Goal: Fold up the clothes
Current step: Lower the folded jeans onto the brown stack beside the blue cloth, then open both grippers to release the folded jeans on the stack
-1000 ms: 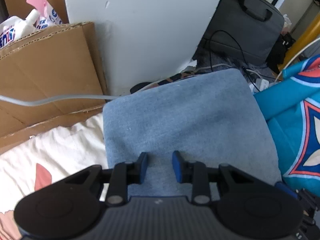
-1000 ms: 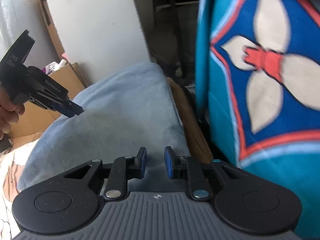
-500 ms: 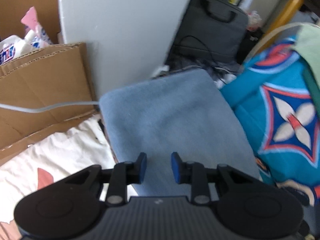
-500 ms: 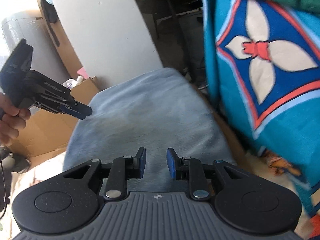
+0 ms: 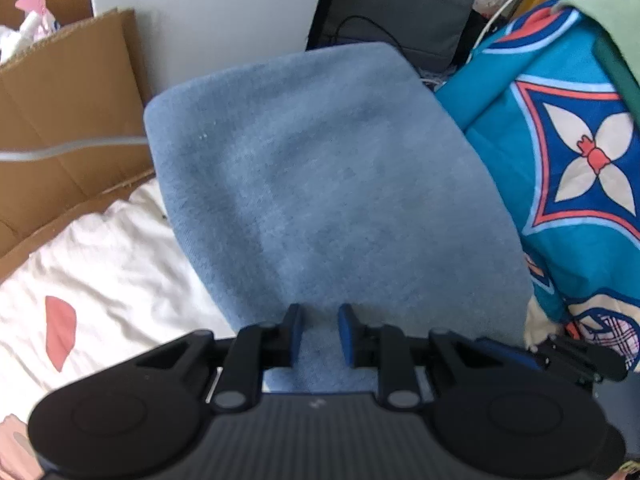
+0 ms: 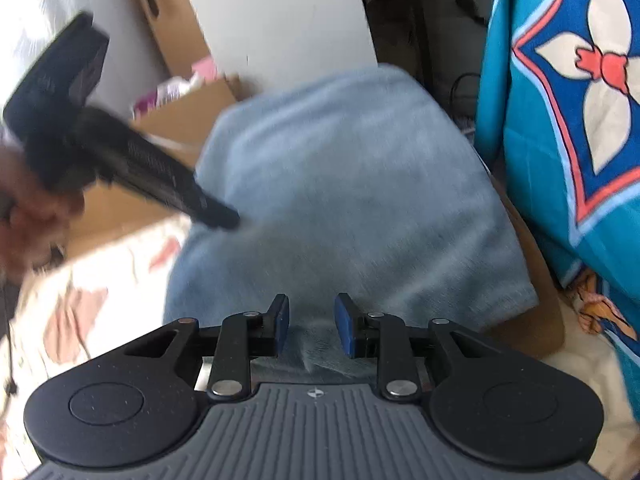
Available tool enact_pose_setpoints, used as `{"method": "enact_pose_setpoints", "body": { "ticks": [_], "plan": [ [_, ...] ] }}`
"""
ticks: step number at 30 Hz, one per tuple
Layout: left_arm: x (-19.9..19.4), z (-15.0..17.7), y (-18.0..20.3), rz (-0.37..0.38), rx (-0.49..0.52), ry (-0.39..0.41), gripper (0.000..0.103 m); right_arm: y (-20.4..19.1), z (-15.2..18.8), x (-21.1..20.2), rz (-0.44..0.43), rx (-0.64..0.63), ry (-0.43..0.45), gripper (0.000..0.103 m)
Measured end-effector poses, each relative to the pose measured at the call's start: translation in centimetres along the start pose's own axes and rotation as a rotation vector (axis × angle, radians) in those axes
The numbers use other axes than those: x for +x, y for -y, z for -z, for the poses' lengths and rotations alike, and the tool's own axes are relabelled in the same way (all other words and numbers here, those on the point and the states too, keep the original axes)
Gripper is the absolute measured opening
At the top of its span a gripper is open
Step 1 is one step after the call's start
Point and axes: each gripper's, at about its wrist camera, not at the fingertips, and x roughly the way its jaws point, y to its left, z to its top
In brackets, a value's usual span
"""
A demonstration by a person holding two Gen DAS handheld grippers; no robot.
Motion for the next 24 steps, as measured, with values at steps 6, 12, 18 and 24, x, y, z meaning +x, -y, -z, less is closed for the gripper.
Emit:
{"method": "enact_pose_setpoints", "body": {
  "ticks": [6,12,18,24],
  "plan": [
    [-1.6,-0.8,-0.6,0.016,-0.009,0.034,0.013,-0.2,0.9,-0.1,0.011,-0.032,-0.038,0.035],
    [-3.5,-3.6,-1.0,-0.065,0.005,0.109,0.016,-0.3,0.3,-0.9,0.018,-0.018,0.019,0.046],
    [-2.4,-5.2,-0.4,-0.099,0.075,0.129,0.018,0.8,-1.1,0.2,0.053,0.005,0.031,0.053],
    [0.3,-5.6,-1.1,-0.136,0.099,0.143,0.023,1.0,-3.6,2.8,0.054,-0.045,0.022,0.054]
  ]
}}
